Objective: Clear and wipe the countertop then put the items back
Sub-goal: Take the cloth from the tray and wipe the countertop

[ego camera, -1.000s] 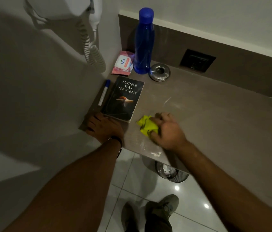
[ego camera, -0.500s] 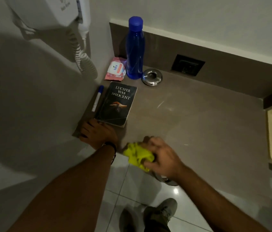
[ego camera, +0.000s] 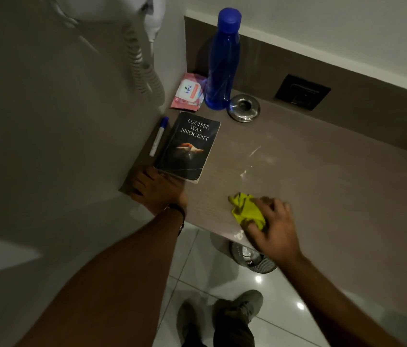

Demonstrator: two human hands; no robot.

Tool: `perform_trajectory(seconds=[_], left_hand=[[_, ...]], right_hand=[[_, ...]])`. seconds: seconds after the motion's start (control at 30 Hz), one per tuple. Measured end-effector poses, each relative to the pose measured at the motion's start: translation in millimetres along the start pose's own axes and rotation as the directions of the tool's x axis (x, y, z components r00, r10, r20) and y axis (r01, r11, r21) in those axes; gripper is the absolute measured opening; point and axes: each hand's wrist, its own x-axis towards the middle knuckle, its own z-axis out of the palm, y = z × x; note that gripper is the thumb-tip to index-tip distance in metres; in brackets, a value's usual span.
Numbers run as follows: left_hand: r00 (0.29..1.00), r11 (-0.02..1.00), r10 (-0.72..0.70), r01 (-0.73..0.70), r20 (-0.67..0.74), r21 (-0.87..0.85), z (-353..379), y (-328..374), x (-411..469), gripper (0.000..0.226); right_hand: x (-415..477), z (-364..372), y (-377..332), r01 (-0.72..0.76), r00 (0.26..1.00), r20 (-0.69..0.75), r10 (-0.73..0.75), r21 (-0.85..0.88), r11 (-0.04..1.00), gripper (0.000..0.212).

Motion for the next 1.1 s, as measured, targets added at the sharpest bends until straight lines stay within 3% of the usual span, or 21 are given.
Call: perform_trajectory(seconds=[0.13, 0.27, 0.37, 0.47, 0.6, 0.73, 0.8, 0.97, 1.1], left_hand=[[1.0, 0.999, 0.0, 0.0, 0.011, 0.045, 6, -3, 1, 0.036], [0.998, 1.0, -0.021, 0.021, -0.057, -0.002, 6, -3, 2, 0.032], [0.992, 0.999, 0.002, -0.008, -0.129, -0.044, 10, -5, 1, 0.036], [0.994, 0.998, 0.006, -0.013, -0.109, -0.065, 15, -5, 0, 0.033], [0.986, 0.998, 0.006, -0.017, -0.169, -0.063, 18, -3, 1, 0.03], [0.988, 0.998, 0.001, -0.011, -0.157, -0.062, 20, -5, 1, 0.038], [0.99, 0.998, 0.012, -0.019, -0.138, -0.054, 23, -7, 0, 0.041], [0.988, 0.999, 0.008, -0.015, -0.153, -0.047, 27, -8, 1, 0.036], [0.991, 0.999, 0.006, -0.011, -0.131, -0.035, 18, -4, 0, 0.034]], right_hand=[[-56, 20, -42, 0.0, 0.999, 0.043, -0.001, 0.037, 0.999, 0.068], [-100, 47, -102, -0.012, 0.996, 0.09, -0.013, 0.269, 0.963, 0.065], [-95, 45, -116, -0.005, 0.991, -0.117, 0.06, 0.423, 0.906, 0.052], [-54, 7, -84, -0.035, 0.96, -0.223, 0.169, 0.505, 0.863, 0.038], [35, -46, -7, -0.147, 0.904, -0.327, 0.275, 0.365, 0.919, 0.038], [119, -53, 53, -0.305, 0.928, -0.23, 0.294, -0.012, 0.952, 0.051], [143, -37, 60, -0.308, 0.934, -0.221, 0.282, -0.097, 0.946, 0.049], [175, -17, 50, -0.317, 0.918, -0.291, 0.271, -0.125, 0.94, 0.046], [152, -6, 18, -0.162, 0.976, -0.166, 0.143, -0.108, 0.981, 0.051]])
